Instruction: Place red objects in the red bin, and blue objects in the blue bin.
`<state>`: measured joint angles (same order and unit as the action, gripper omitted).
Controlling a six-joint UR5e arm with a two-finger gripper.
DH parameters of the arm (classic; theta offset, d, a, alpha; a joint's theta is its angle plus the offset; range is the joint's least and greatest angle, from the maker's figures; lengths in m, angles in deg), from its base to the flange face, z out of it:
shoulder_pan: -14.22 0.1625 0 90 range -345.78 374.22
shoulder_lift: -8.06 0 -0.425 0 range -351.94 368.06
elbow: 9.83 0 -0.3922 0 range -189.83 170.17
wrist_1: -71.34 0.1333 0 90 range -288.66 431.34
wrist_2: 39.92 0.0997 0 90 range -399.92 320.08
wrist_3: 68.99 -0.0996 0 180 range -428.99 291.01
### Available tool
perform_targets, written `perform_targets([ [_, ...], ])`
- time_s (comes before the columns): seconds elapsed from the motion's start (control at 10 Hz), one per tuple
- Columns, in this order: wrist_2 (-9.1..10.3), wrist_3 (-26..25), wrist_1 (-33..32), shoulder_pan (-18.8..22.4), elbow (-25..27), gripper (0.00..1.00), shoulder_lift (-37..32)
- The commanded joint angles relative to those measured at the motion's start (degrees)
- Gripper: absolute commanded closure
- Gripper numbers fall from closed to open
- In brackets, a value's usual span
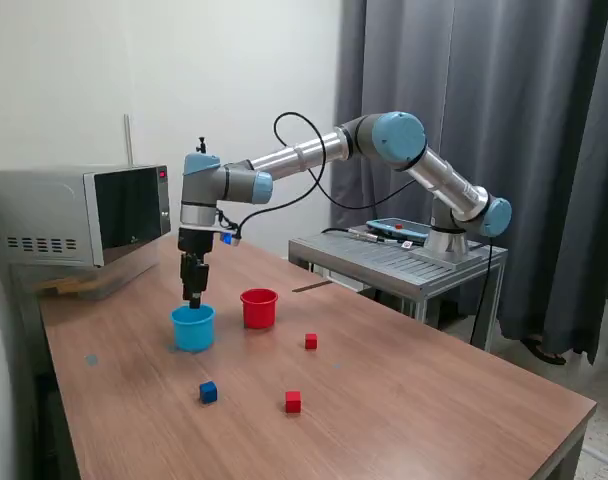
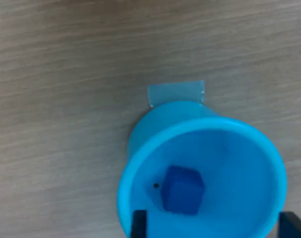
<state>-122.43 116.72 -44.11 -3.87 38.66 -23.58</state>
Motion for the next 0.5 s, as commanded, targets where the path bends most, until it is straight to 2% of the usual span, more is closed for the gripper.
perform_targets([
  [0.0,-0.02,0.0,0.0,0.1,-0.3,0.00,0.0],
  [0.4,-0.37,0.2,0.0,1.2,-0.3,0.00,-0.1],
])
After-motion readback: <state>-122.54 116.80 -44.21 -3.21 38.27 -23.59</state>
